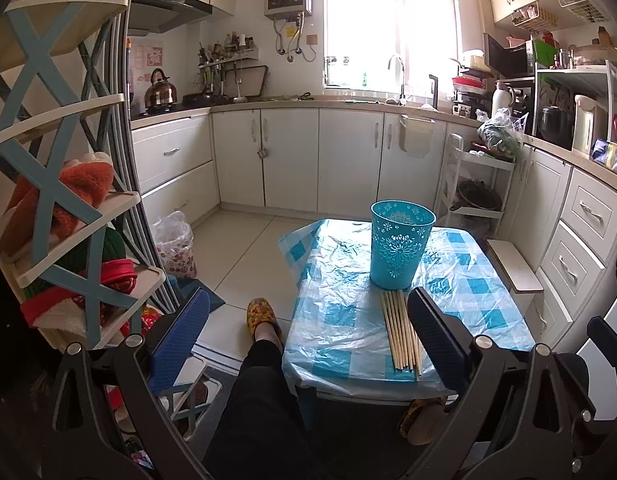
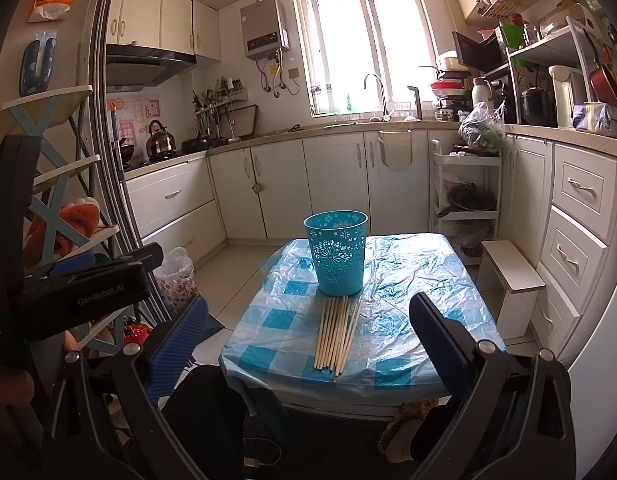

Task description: Organize utensils

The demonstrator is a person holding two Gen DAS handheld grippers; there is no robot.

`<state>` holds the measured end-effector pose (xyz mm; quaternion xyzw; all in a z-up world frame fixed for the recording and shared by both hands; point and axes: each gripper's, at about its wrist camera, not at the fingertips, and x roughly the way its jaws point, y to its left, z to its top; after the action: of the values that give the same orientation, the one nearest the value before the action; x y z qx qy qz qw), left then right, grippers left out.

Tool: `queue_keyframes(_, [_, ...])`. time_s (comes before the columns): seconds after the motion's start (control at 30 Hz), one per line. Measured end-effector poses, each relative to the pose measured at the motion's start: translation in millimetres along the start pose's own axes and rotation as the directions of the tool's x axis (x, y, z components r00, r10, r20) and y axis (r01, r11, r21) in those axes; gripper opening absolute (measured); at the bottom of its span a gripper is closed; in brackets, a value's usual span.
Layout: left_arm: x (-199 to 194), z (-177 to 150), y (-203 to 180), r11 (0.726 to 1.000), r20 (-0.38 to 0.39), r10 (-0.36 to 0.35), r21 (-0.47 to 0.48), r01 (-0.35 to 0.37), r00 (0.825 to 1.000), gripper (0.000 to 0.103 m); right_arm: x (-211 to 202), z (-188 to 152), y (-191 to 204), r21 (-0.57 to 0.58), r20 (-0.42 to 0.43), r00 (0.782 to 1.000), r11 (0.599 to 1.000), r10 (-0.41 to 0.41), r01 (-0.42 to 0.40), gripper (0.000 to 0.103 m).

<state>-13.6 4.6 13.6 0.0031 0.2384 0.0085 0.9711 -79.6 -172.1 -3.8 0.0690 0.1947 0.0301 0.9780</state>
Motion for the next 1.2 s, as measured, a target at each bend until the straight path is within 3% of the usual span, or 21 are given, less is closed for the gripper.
queue_keyframes(1.2, [-0.3,1.1,1.9,1.000,0.000,-0.003,-0.006,0.003,1.000,0.095,1.3,-2.2,2.5,0.000,-0.006,1.000,1.000,0.001,-0.001,0.097])
